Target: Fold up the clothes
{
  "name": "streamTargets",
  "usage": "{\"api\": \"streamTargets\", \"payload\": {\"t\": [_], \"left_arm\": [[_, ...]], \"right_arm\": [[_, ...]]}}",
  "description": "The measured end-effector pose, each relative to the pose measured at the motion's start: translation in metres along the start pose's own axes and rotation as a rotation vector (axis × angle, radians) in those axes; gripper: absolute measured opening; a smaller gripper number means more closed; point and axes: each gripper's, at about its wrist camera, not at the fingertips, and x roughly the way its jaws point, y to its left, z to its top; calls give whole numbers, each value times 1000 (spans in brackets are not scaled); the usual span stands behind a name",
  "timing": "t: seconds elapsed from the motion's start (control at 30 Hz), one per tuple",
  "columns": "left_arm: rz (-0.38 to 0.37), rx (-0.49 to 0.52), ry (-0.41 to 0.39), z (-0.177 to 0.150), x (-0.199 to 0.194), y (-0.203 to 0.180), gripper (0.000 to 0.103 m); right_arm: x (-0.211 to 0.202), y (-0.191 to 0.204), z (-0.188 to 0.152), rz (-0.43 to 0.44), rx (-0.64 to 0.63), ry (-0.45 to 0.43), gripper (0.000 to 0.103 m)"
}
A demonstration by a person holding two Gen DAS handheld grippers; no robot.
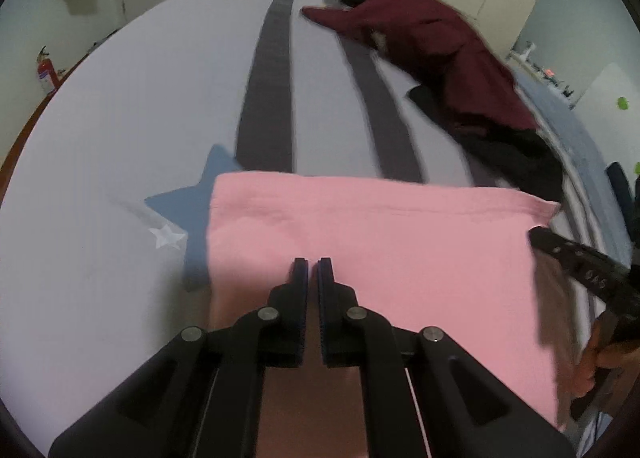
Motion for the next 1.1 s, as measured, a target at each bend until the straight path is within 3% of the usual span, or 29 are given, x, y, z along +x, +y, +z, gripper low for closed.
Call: {"api": "streamTargets", "payload": {"t": [0.17, 0.27, 0.3, 0.43, 0.53, 0.63, 0.77, 0.93, 1.1], "left_arm": [[91, 9, -22, 4, -3, 32, 2], [85, 45, -18, 10, -2, 43, 2], [149, 61, -23, 13, -2, 43, 2], [150, -103, -28, 25, -15, 74, 2], [122, -29, -70, 21, -38, 55, 2], [41, 6, -77, -3, -71, 33, 2], [-86, 0, -65, -52, -105, -9, 2], [-227, -24, -1, -109, -117, -71, 2], [-176, 18, 73, -150, -103, -78, 2]], "right_arm": [[10, -22, 13, -30, 21, -6, 0], [13, -27, 19, -16, -9, 7, 0], [13, -26, 21, -17, -21, 7, 0], [-6, -32, 28, -44, 14, -47, 0], [-25, -37, 32, -54, 44, -94, 3], [-46, -30, 24, -32, 14, -96, 6], [-85, -4, -23, 46, -29, -60, 6], [-118, 34, -101, 139, -31, 0, 6], [-122, 45, -160, 142, -24, 60, 6]]}}
